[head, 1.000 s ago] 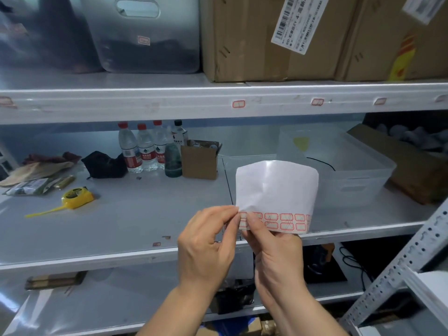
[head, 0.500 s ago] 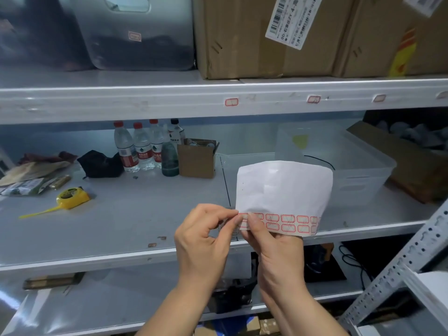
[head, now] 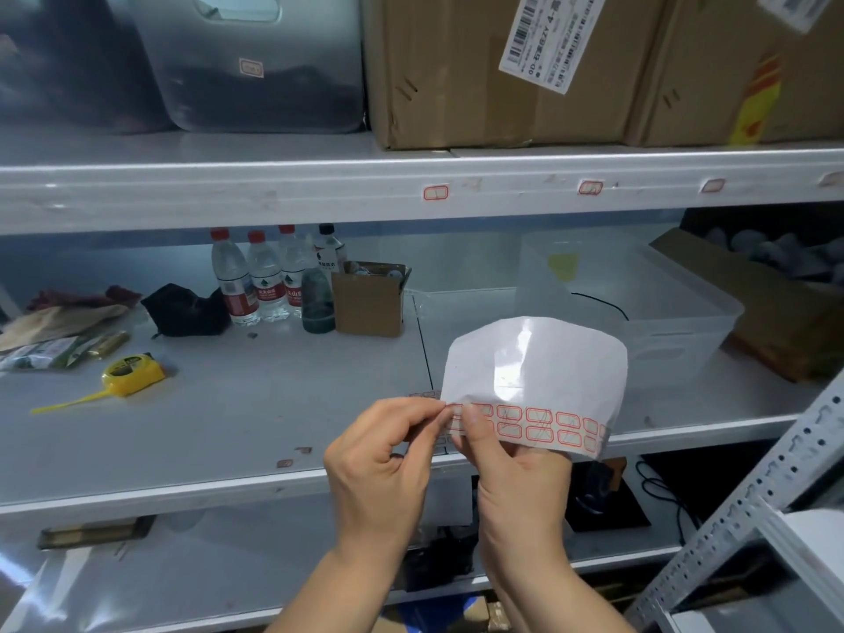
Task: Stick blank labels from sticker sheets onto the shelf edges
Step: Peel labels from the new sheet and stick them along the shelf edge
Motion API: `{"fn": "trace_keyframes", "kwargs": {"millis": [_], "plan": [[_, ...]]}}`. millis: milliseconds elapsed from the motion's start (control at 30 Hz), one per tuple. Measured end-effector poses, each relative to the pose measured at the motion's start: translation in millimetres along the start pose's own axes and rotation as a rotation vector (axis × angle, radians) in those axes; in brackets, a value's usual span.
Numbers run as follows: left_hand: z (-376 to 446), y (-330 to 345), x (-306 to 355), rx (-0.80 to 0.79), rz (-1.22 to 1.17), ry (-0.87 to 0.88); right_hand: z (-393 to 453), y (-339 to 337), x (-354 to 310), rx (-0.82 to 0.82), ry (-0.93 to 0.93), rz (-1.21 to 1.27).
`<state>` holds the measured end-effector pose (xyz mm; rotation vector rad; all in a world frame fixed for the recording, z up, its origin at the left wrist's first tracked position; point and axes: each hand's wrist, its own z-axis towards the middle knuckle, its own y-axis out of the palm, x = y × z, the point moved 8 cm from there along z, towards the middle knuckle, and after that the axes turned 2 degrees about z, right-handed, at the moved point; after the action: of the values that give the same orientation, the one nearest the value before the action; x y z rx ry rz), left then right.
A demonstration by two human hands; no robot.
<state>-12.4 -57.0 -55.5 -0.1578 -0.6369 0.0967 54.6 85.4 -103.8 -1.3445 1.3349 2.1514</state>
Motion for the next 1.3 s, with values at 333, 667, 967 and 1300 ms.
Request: {"fn": "trace_keyframes", "kwargs": {"millis": [333, 667, 967, 1300], "plan": [[1.0, -4.7, -8.0, -0.078, -0.058, -0.031, -4.2, 10.2, 8.2, -0.110, 0.125, 0.093], [3.7, -5.0, -15.6, -0.124, -0.115, -0.192, -7.1, 9.8, 4.8, -0.124, 0.092, 0.027], [3.1, 7.3, -26.8, -0.268, -0.133, -0.351, -5.8, 3.2, -1.3, -0.097, 0.049, -0.059], [6.6, -5.3, -12.4, -0.180, -0.063, -0.183, -5.9, 4.4, 4.9, -0.087, 0.147, 0.095]]}}
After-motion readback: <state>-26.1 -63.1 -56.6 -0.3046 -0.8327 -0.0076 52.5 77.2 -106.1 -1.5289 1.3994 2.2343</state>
